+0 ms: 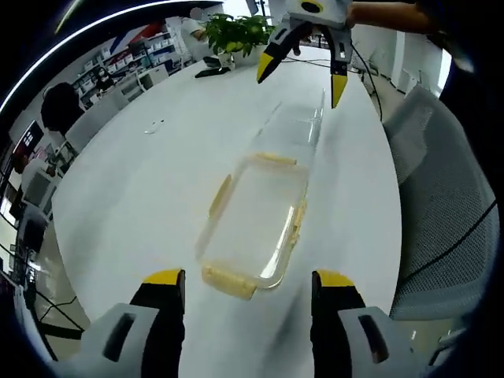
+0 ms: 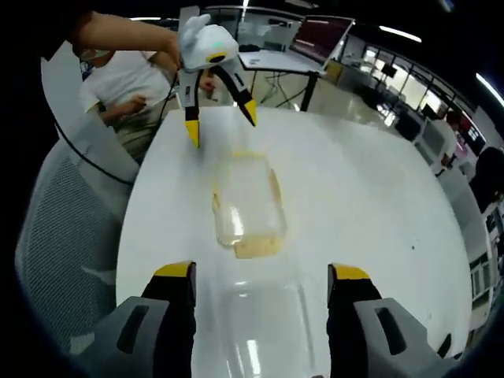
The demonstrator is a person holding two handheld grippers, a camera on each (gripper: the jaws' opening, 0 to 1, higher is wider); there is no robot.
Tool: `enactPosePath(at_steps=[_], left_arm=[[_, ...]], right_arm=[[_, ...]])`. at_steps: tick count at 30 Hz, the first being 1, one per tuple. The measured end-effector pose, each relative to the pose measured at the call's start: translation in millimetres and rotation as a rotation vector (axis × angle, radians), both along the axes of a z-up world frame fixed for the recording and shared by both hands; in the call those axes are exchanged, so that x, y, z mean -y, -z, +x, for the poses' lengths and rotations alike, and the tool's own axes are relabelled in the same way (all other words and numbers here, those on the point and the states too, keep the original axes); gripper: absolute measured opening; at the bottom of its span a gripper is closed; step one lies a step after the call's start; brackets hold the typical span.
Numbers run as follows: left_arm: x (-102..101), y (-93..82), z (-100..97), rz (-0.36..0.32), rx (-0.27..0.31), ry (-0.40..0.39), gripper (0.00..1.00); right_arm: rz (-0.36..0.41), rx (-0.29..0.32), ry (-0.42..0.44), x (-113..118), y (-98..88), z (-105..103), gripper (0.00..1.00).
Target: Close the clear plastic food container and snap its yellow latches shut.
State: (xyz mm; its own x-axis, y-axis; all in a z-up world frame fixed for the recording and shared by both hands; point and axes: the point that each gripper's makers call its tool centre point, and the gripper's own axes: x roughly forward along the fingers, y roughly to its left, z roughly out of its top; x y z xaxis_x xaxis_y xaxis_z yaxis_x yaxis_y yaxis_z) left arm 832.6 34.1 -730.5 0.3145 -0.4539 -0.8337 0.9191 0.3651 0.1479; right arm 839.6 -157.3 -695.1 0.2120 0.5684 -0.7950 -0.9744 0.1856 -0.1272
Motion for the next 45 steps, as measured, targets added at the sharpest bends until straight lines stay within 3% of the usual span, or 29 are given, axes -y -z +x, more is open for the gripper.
enactPosePath(at_steps=[16,26,45], left_arm=[[-17.3,24.3,20.0,0.084,-0.03,0.074,0.51],[-21.0,36.9,27.5,0.129,-0.053,0.136,0.46],[-20.1,50.9,33.0,0.145,-0.085,0.206,0.36]], right_arm=[[-0.082,-0.035,-0.019,-16.3,26.8,13.1,0.52],[-0.121,-0.069,-0.048,-32.1,42.7,15.5,0.51],[-0.234,-0.114,-0.101,-38.6,75.5,16.5,0.44]])
